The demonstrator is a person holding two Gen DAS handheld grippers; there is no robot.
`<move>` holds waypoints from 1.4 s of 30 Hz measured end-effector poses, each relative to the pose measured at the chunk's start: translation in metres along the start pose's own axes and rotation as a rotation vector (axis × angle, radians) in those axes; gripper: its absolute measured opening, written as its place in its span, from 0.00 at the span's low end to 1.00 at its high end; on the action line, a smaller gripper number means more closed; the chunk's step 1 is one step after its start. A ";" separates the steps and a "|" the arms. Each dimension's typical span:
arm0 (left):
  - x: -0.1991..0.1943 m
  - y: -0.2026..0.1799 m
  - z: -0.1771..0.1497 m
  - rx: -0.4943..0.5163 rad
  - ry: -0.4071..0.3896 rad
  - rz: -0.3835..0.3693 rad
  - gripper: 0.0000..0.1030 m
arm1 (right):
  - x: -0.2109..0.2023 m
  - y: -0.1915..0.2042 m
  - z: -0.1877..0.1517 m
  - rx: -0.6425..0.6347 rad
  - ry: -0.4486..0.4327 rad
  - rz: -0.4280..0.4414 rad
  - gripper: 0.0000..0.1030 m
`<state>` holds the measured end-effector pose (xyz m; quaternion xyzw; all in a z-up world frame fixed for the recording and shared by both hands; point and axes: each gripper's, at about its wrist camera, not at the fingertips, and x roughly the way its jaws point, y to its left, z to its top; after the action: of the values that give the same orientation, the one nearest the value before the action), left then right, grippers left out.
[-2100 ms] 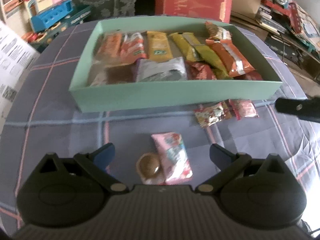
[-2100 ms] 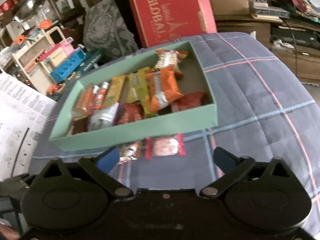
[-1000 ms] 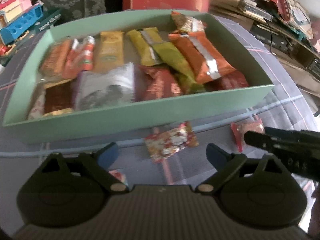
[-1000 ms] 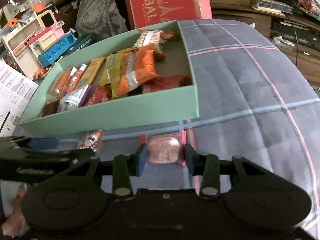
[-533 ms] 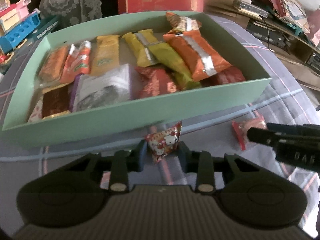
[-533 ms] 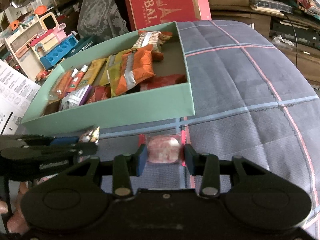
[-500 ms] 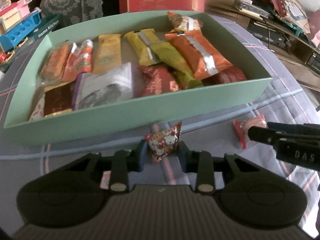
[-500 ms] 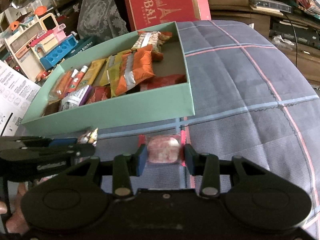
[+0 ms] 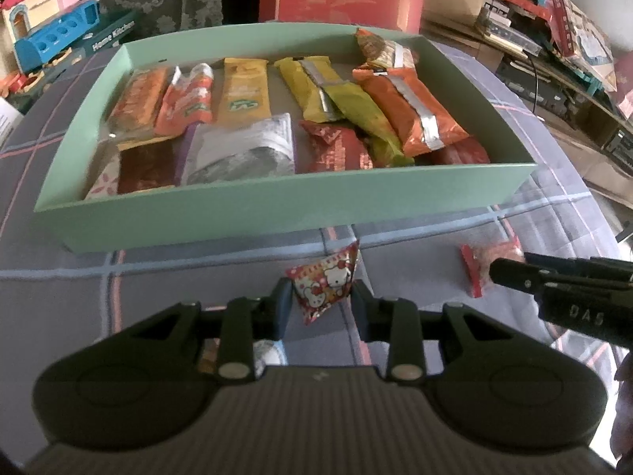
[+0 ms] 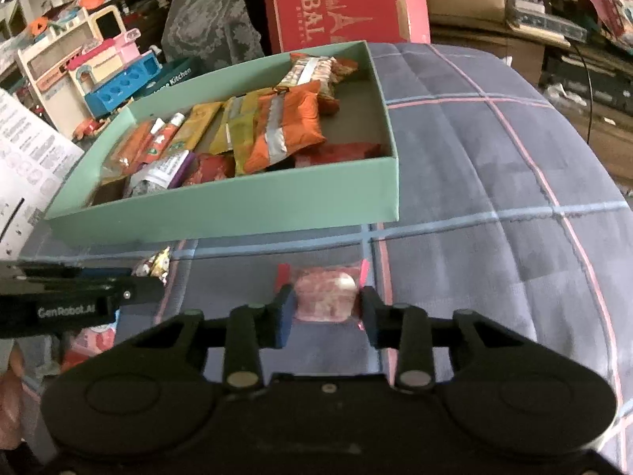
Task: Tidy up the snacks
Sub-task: 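Grasp the small pink-red candy with the right tool while the left tool grasps the Hello Kitty candy, then carry both candies into the green tray and open both tools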
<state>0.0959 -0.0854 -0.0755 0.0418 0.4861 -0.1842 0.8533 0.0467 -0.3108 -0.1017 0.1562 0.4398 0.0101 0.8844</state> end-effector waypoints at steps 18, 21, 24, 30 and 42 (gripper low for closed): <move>-0.031 0.022 -0.026 -0.056 0.000 -0.007 0.31 | -0.012 0.013 0.017 -0.079 -0.036 0.080 0.38; -0.033 0.025 -0.027 -0.061 0.001 0.003 0.31 | 0.007 0.017 0.029 -0.126 -0.002 0.131 0.38; -0.033 0.028 -0.026 -0.065 0.006 0.011 0.31 | 0.024 0.016 0.030 -0.155 0.067 0.145 0.39; -0.026 0.029 -0.022 -0.071 0.012 0.002 0.31 | 0.005 0.007 0.006 -0.151 0.112 0.162 0.40; -0.032 0.036 -0.026 -0.090 0.010 -0.012 0.31 | -0.003 0.037 -0.017 -0.244 0.067 0.035 0.29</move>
<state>0.0729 -0.0367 -0.0657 0.0016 0.4984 -0.1671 0.8507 0.0361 -0.2713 -0.0982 0.0547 0.4620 0.0843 0.8812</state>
